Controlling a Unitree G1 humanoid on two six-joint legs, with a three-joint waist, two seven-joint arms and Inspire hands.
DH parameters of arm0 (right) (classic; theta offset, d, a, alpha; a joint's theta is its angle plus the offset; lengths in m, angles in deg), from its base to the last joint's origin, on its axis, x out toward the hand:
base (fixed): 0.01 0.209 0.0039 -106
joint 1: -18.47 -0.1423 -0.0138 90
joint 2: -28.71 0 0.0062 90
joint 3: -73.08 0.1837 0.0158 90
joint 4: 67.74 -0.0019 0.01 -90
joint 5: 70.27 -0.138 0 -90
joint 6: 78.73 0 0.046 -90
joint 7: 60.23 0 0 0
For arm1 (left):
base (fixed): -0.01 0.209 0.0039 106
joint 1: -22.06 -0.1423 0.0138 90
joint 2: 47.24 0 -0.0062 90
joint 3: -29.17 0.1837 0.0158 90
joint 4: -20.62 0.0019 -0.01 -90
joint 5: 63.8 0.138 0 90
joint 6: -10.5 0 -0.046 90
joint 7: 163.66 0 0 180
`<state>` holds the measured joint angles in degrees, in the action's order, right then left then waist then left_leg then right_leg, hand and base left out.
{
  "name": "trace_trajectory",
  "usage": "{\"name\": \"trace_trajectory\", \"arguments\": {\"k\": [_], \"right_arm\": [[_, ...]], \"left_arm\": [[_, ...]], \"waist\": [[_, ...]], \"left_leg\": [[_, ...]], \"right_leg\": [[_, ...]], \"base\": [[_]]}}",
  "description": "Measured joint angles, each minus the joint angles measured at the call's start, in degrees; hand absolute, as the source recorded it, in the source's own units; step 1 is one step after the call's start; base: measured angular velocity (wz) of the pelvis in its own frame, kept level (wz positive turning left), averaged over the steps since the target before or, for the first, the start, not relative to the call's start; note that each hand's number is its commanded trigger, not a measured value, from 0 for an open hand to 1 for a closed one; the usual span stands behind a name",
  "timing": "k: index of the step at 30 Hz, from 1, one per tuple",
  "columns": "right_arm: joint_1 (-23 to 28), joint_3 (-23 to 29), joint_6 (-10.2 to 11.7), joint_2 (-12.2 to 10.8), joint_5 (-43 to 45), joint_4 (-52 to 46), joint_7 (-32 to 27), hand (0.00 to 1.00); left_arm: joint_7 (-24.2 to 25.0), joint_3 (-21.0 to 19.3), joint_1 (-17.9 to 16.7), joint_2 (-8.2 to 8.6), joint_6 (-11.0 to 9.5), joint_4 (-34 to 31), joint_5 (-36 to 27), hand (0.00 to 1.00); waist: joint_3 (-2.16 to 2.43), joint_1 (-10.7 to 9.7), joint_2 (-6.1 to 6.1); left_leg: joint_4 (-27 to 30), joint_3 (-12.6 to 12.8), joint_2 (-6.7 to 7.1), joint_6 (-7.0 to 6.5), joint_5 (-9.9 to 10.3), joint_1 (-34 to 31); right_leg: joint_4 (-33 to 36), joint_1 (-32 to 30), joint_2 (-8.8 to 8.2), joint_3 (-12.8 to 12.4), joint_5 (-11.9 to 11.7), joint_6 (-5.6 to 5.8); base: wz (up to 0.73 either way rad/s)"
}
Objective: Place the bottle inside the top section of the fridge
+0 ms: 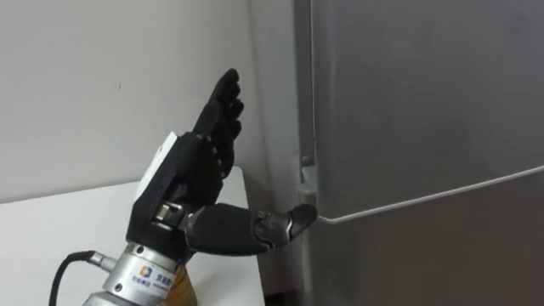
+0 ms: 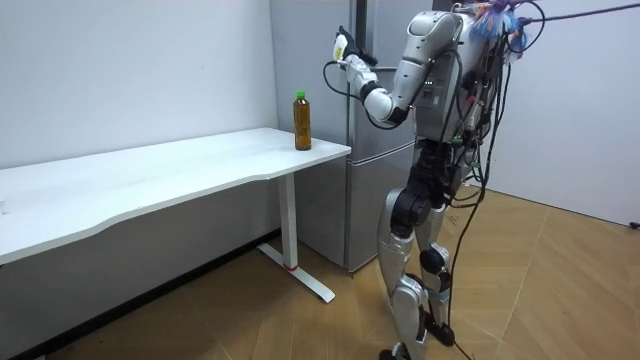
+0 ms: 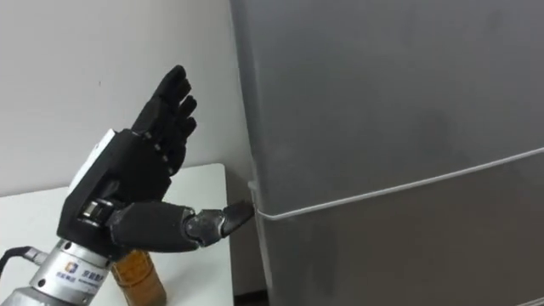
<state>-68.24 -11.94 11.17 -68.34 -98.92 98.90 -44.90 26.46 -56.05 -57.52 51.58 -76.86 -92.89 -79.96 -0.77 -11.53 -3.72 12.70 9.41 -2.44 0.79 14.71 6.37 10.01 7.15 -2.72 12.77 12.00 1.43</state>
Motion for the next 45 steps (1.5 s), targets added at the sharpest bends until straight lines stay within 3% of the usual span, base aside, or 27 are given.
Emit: {"name": "trace_trajectory", "arguments": {"k": [12, 31, 45], "right_arm": [[-0.39, -2.58, 0.82, 0.15, -0.02, -0.59, 0.35, 0.00], [-2.08, -6.83, 0.03, 1.10, 0.11, 0.02, -0.19, 0.00], [-3.06, -10.30, 0.18, 1.28, -0.19, -0.04, -0.34, 0.00]], "left_arm": [[5.23, 4.46, 0.12, 0.13, -0.01, -1.42, 0.01, 0.00], [5.22, 7.41, 1.68, 1.30, 1.26, -1.40, 0.01, 0.00], [5.22, 10.05, 1.68, 2.14, 0.62, -1.36, -2.35, 0.00]], "waist": [[0.05, -0.78, 0.07], [0.00, -0.80, 0.08], [-0.49, -0.75, 0.82]], "left_leg": [[-0.05, 0.05, 0.02, 0.00, 0.00, 0.13], [-0.04, -0.23, 0.04, 0.00, 0.00, 0.12], [-0.29, -0.17, 0.10, -0.01, 0.00, 0.16]], "right_leg": [[0.03, 0.11, -0.02, -0.07, -0.06, 0.00], [-0.02, 0.22, -0.04, 0.15, -0.08, 0.01], [-0.31, 0.74, -0.05, 0.29, -0.14, 0.10]], "base": [[-0.01], [0.00], [0.00]]}}
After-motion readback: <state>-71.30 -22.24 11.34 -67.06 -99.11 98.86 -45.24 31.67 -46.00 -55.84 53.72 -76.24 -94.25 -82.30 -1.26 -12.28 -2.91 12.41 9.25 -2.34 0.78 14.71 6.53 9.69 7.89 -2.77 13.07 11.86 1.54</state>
